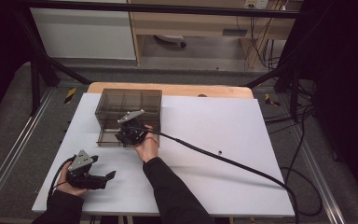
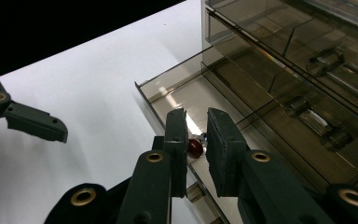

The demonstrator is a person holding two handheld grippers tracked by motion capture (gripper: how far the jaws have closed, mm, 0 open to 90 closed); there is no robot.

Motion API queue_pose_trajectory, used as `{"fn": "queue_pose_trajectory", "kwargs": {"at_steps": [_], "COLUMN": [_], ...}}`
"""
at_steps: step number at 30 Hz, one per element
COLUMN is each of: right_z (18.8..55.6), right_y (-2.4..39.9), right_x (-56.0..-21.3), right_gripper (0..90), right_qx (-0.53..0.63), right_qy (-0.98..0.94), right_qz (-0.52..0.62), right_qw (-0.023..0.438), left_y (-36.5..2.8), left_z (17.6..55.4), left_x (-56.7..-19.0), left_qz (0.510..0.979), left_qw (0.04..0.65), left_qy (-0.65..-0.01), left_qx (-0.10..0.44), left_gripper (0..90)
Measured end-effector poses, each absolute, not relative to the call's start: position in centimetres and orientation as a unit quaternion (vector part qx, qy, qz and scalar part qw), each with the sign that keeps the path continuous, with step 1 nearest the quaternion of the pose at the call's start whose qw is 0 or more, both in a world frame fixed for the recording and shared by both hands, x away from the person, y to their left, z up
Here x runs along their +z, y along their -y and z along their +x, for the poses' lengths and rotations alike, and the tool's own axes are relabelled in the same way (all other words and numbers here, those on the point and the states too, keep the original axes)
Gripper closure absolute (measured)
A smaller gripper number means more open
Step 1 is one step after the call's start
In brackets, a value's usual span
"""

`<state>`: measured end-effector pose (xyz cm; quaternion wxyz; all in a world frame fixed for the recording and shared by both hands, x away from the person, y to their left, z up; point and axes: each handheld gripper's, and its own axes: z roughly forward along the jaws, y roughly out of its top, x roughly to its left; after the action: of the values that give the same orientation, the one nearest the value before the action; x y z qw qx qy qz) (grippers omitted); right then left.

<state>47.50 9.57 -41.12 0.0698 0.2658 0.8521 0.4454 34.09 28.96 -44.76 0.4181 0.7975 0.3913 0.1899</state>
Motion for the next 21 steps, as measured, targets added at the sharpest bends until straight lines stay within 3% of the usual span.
{"fn": "queue_pose_trajectory", "kwargs": {"at_steps": [21], "right_z": [48.5], "right_y": [-11.3], "right_x": [-42.5], "right_gripper": [78.7], "right_qx": [0.437], "right_qy": [-0.856], "right_qz": [0.269], "right_qw": [0.068], "left_y": [-28.9], "left_z": [34.1], "left_x": [-44.8], "left_qz": [0.798], "left_qw": [0.418], "left_qy": [-0.390], "left_qx": [0.189], "left_gripper": [4.7]}}
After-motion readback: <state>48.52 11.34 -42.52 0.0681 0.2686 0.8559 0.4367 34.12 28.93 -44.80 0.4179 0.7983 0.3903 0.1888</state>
